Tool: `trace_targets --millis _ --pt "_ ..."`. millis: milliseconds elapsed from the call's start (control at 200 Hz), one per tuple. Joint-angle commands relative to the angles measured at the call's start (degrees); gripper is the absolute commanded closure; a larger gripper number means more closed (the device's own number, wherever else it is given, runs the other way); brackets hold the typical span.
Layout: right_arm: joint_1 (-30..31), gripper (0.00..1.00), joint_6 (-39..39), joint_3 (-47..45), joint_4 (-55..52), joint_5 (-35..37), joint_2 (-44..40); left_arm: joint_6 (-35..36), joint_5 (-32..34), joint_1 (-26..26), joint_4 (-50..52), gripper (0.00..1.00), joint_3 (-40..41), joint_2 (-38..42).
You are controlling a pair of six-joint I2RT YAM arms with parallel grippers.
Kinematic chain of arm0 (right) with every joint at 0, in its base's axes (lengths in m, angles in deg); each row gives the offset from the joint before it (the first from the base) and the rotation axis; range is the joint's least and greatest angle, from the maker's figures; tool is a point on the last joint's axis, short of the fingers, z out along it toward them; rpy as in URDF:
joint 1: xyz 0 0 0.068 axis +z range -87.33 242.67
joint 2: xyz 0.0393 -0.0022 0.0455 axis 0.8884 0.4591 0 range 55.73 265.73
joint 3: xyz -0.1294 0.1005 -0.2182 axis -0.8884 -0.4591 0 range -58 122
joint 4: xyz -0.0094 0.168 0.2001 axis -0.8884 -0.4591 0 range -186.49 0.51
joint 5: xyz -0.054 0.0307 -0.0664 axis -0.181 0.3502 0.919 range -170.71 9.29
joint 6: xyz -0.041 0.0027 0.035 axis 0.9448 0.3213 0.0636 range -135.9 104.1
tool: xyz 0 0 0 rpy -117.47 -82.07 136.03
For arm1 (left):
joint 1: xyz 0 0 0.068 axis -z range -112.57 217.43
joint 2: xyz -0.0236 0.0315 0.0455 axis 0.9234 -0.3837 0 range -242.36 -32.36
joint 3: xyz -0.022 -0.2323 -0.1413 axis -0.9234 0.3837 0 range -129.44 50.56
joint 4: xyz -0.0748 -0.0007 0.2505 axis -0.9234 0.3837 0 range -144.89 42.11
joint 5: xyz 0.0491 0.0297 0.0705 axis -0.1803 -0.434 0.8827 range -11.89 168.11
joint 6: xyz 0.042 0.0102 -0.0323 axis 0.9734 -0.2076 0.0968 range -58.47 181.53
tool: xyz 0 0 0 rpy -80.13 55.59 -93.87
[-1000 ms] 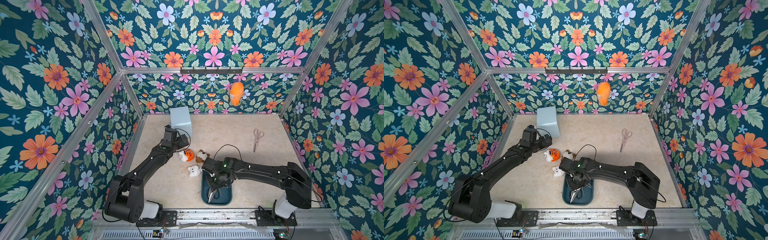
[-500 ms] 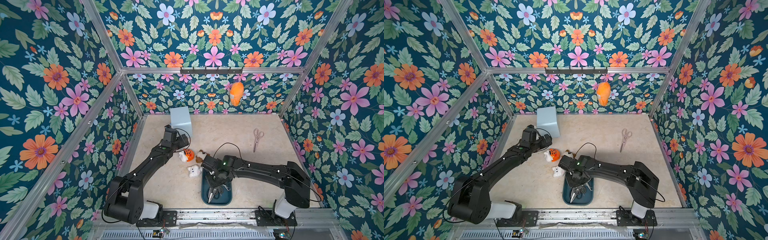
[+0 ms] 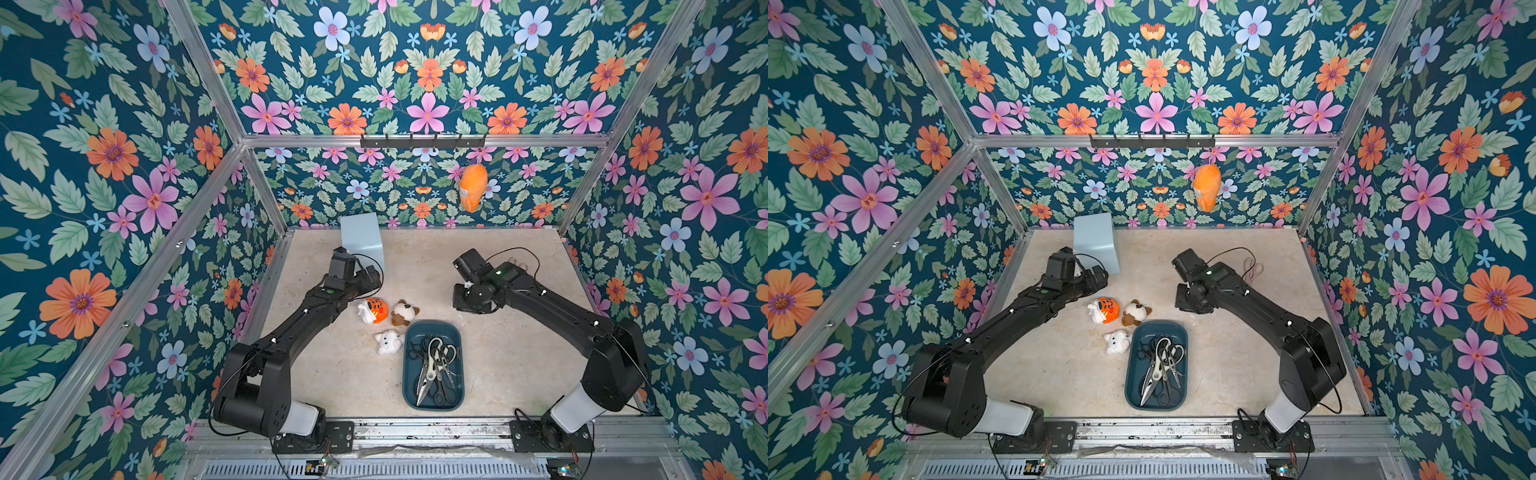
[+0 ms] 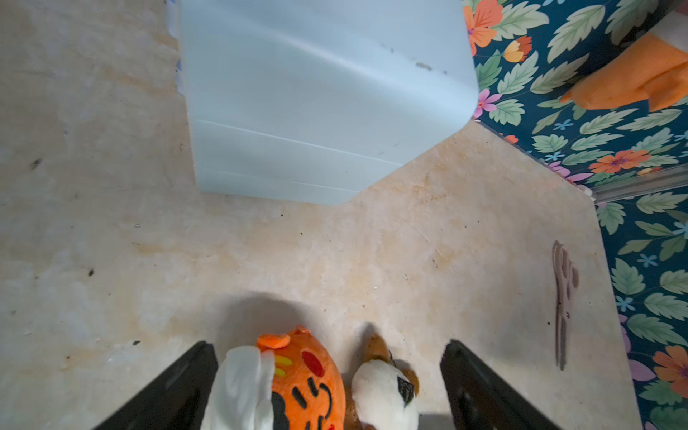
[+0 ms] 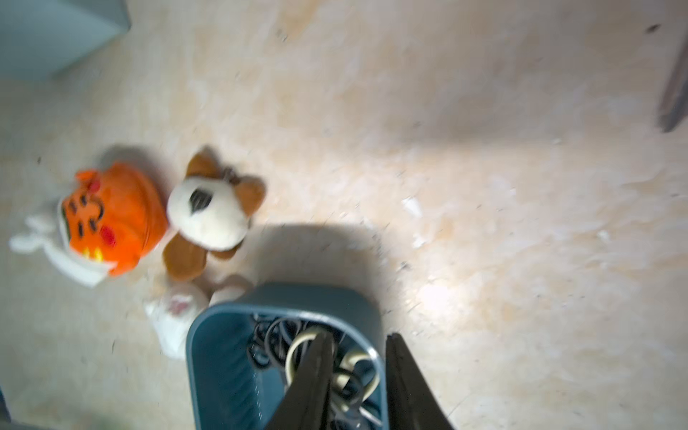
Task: Put the scissors into the storage box
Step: Pick up the scissors from the center of the board.
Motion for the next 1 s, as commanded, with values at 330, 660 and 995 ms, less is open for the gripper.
trace_targets --millis 330,660,995 --pt "-24.56 0.83 -0.43 8.02 -0.1 5.9 14.34 -0.52 -5.17 -0.08 -0.44 0.01 -1.41 -3.5" --pt "-30.64 0.81 3.77 21.63 -2.68 8.67 26.41 -0.53 -5.39 -0.09 -1.27 0.01 -1.31 -5.06" --pt "-35.31 0.75 10.28 32.68 -4.39 4.37 35.59 0.73 -4.91 -0.04 -0.27 0.01 -1.95 -5.39"
